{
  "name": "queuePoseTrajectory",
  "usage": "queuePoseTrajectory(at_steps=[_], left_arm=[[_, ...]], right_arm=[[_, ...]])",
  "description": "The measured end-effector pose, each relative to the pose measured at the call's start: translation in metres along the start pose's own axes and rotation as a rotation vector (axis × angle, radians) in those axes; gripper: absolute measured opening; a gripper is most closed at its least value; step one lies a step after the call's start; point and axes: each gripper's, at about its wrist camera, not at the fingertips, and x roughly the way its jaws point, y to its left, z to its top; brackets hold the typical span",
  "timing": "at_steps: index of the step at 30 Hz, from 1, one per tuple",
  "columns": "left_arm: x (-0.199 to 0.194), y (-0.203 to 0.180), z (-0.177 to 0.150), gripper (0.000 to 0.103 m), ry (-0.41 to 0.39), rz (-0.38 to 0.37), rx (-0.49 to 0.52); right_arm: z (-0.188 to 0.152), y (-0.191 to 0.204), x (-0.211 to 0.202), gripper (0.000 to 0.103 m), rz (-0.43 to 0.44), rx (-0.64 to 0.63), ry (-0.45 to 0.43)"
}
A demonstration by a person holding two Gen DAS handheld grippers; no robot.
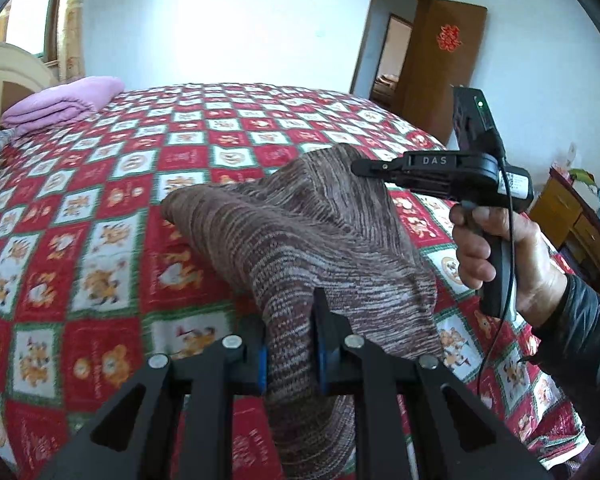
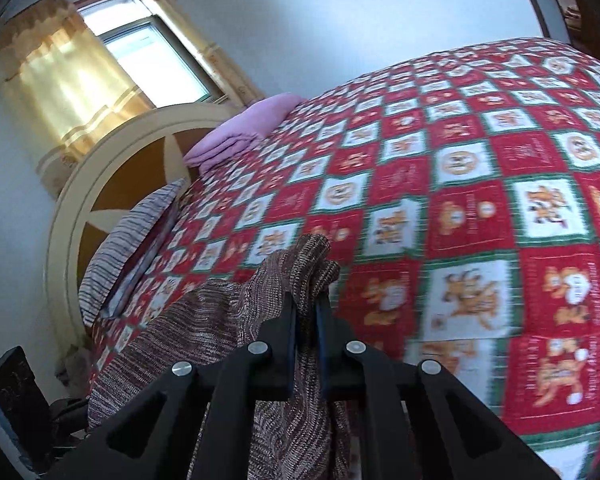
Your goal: Fold small clothes
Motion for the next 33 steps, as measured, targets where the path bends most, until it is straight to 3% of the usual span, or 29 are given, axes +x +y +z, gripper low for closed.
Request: queuePoseTrajectory(at_steps=[14,33], left_arm=[[-0.047,0.053,-0.022,0.018,-0.048,0.093,-0.086],[-0.079,0.097,-0.055,0.018,-0.066,0.169,-0.184]], right_arm=[[-0.003,0.084,0.059,0.008,0.101,-0.091,0.06],[-0.015,0.159,0.127,0.008,0.188,-0.189,0.173]])
